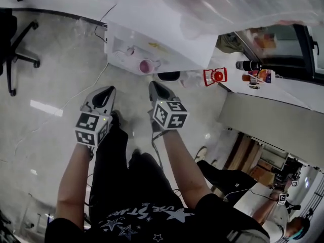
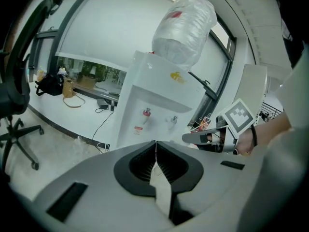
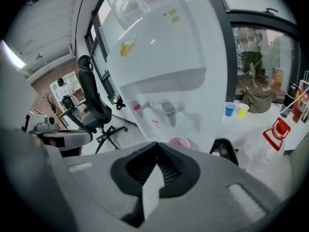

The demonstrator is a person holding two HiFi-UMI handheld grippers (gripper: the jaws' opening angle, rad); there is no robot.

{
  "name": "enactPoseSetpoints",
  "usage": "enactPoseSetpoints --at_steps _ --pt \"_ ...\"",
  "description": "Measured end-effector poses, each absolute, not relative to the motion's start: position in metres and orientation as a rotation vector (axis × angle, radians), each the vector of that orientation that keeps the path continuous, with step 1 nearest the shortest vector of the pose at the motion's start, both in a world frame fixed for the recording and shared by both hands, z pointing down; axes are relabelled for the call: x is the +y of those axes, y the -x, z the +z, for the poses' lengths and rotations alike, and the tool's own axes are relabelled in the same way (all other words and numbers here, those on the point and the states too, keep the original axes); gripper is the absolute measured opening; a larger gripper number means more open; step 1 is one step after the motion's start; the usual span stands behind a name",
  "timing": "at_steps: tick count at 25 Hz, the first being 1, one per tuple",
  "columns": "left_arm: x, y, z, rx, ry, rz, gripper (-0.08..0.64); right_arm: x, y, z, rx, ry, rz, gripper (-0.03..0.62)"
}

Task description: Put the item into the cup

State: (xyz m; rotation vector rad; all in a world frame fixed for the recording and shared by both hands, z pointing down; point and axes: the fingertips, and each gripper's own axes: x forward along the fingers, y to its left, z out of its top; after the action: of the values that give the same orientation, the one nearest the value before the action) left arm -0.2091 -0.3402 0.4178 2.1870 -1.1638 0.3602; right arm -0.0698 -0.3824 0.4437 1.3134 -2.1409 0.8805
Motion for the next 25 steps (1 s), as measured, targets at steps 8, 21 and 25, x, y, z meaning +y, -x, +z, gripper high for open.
enactPoseSetpoints --at_steps 8,21,25 --pt "-0.377 0.225 0.457 -1.176 -2.133 0.372 0.009 -0.424 0.069 0.488 -2.110 -1.351 0.857 0.002" --pt "-0.386 0.223 0.478 -1.148 -2.150 0.372 0.009 -0.448 0.072 0.524 -2.093 -1.403 0.824 0.002" --pt "-0.390 0.219 0.482 -1.162 -2.145 0.348 0.009 -0.455 0.073 0.533 -2.082 -1.414 0.798 0.002"
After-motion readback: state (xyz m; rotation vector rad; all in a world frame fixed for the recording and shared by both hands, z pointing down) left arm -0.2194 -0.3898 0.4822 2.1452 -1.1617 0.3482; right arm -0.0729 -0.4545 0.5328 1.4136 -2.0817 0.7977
